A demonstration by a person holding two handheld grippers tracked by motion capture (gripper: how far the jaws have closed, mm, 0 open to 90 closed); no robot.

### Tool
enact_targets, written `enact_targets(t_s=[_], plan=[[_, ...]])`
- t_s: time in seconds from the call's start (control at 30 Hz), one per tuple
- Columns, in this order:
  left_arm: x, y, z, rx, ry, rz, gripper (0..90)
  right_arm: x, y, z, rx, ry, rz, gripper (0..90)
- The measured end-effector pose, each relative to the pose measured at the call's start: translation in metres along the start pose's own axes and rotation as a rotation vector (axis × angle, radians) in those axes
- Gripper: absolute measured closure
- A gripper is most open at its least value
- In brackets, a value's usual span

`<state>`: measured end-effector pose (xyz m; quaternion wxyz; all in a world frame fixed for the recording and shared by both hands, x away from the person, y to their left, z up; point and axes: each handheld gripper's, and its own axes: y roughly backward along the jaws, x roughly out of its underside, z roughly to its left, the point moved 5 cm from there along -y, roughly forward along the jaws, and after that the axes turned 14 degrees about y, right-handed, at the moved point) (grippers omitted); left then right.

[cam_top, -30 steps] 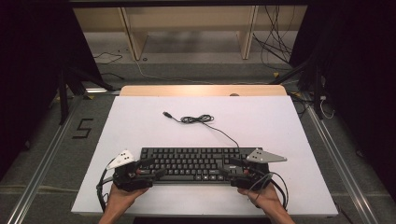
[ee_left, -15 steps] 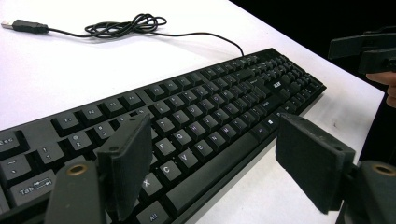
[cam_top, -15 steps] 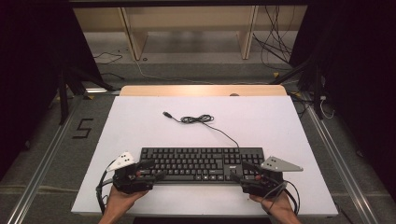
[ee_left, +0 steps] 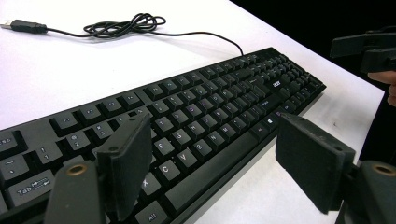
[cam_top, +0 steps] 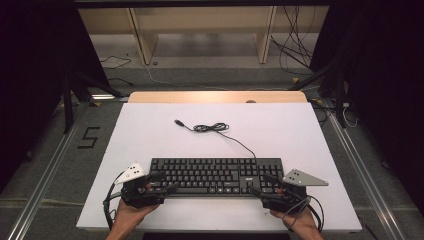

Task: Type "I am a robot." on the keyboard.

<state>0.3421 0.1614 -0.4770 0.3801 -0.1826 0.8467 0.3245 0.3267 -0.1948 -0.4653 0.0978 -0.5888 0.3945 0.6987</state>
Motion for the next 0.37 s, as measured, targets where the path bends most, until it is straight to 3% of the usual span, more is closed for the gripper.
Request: enact_targets(t_s=[0.37], plan=[[0.0001, -0.0005, 0.0004, -0.002, 0.0, 0.001, 26.7, -0.0015, -0.0004, 0.001, 0.004, 0.011, -0.005, 31.8]])
